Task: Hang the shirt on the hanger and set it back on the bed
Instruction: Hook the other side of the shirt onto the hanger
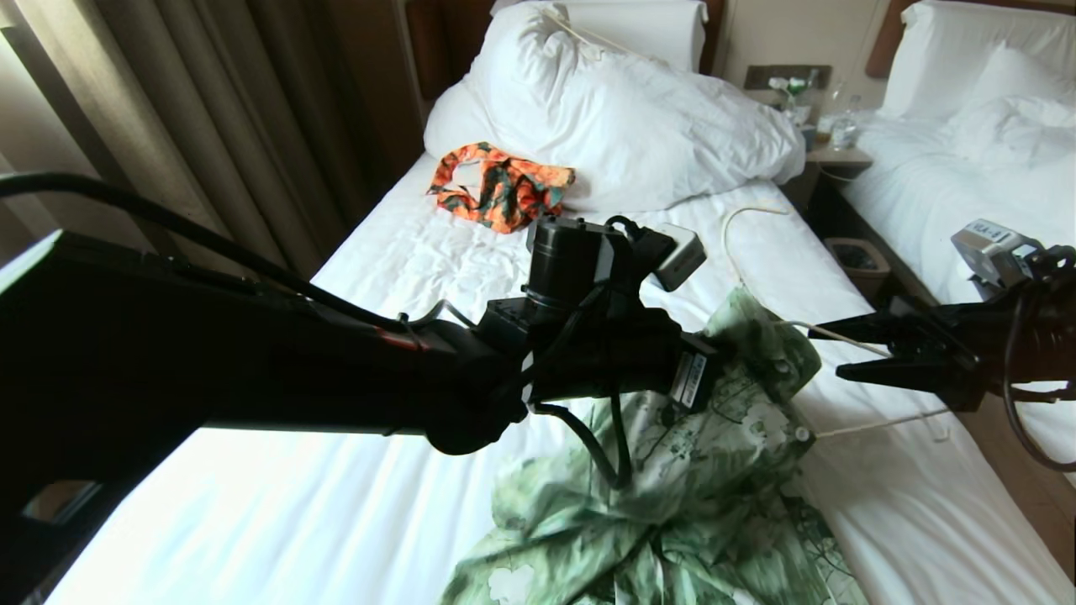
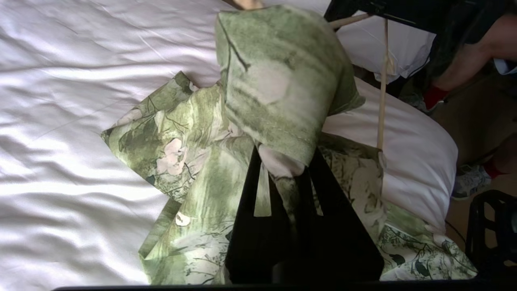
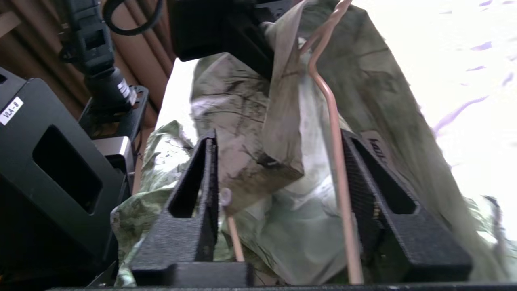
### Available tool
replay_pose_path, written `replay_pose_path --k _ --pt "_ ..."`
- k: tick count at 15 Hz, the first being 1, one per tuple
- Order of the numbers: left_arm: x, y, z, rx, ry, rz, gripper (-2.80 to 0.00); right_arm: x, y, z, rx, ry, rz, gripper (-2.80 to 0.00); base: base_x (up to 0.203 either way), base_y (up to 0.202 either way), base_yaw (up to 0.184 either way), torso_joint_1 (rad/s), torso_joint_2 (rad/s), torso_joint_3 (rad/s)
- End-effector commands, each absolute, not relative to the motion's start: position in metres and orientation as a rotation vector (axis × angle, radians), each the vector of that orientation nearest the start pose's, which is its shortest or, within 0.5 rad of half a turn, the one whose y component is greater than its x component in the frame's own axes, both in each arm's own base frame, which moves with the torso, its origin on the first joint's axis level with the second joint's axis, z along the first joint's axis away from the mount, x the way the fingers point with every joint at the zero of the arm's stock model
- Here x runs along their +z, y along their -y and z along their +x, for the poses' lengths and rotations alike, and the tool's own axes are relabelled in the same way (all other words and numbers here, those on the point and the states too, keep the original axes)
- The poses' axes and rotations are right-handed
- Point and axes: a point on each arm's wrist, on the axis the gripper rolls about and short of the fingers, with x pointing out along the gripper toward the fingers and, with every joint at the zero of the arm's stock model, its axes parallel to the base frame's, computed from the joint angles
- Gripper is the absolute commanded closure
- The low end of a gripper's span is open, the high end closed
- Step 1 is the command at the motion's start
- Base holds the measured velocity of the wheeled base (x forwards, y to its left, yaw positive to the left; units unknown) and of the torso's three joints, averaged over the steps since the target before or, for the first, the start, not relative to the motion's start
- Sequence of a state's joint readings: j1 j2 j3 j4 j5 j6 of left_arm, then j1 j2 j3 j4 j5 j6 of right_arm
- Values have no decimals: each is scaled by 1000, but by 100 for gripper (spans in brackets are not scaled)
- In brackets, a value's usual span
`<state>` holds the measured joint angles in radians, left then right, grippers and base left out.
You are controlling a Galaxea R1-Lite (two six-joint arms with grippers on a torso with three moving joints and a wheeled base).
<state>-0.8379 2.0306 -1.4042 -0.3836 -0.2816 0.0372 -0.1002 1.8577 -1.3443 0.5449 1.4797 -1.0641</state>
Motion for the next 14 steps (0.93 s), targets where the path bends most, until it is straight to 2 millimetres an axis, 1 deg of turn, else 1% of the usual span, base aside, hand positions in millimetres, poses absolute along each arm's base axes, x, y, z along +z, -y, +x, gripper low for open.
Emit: replay_pose_path --k 1,5,8,9,11,12,14 --pt "215 305 267 -1112 -205 97 0 207 17 303 1398 -23 -95 -280 0 0 0 0 0 0" --pt "236 280 246 -1086 -186 68 0 223 31 284 1335 3 -137 -280 0 0 0 0 0 0" --pt "246 261 232 -1035 -175 62 0 225 35 279 1318 -1 -135 -280 0 0 0 0 0 0" --pt "249 257 229 -1023 -170 59 0 227 36 277 1314 -2 -137 0 0 0 0 0 0 0" --pt "263 247 222 -1002 -135 31 0 229 35 270 1310 -36 -101 0 0 0 0 0 0 0" --pt "267 242 220 -987 -126 26 0 230 36 268 1304 -42 -97 0 0 0 0 0 0 0" --pt "272 237 218 -964 -111 19 0 228 36 267 1273 -108 -115 0 0 0 0 0 0 0"
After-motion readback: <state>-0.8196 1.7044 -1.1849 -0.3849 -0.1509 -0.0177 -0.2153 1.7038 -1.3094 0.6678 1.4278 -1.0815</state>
